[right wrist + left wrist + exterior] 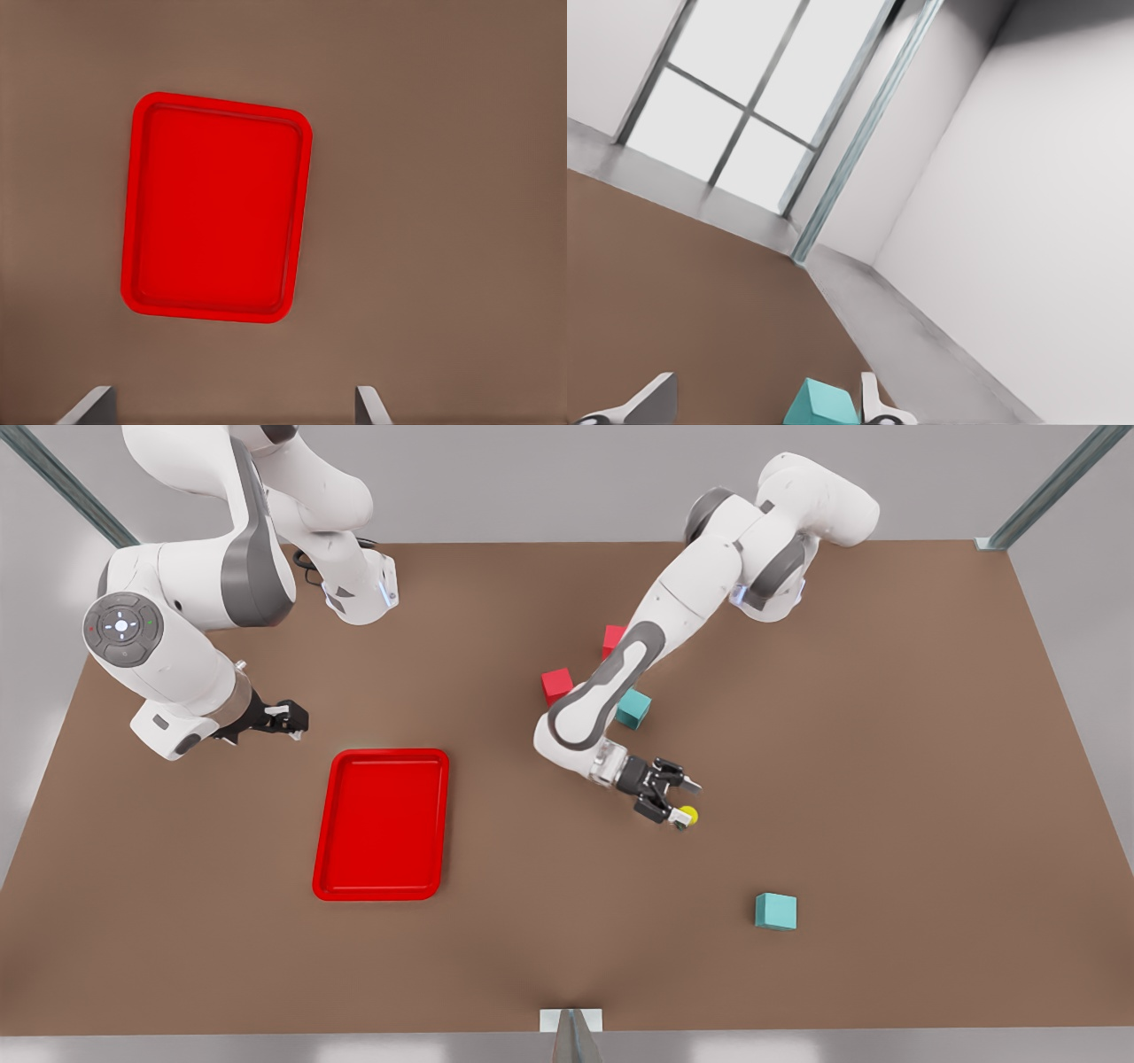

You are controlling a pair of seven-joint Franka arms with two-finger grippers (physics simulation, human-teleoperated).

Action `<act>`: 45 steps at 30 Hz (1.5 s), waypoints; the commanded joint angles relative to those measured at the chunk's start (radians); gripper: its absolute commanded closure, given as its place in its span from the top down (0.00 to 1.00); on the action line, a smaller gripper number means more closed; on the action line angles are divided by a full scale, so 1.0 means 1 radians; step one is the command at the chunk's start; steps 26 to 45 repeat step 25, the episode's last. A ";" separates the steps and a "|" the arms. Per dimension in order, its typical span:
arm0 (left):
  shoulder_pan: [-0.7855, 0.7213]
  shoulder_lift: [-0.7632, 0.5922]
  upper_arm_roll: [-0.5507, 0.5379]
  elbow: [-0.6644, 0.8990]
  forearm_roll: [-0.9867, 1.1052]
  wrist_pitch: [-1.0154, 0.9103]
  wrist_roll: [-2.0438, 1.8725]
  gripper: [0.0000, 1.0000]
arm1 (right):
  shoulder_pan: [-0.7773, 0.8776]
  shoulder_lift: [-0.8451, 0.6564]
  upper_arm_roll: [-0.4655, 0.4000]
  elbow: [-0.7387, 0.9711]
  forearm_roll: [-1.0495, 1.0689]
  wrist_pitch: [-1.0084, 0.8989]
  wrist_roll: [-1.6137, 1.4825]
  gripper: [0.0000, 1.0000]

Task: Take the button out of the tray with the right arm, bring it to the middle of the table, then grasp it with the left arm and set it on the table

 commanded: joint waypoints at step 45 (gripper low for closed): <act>0.585 -0.659 -0.002 -0.012 -1.249 0.125 2.970 1.00 | 0.008 -0.001 0.002 -0.003 0.001 -0.025 -0.002 1.00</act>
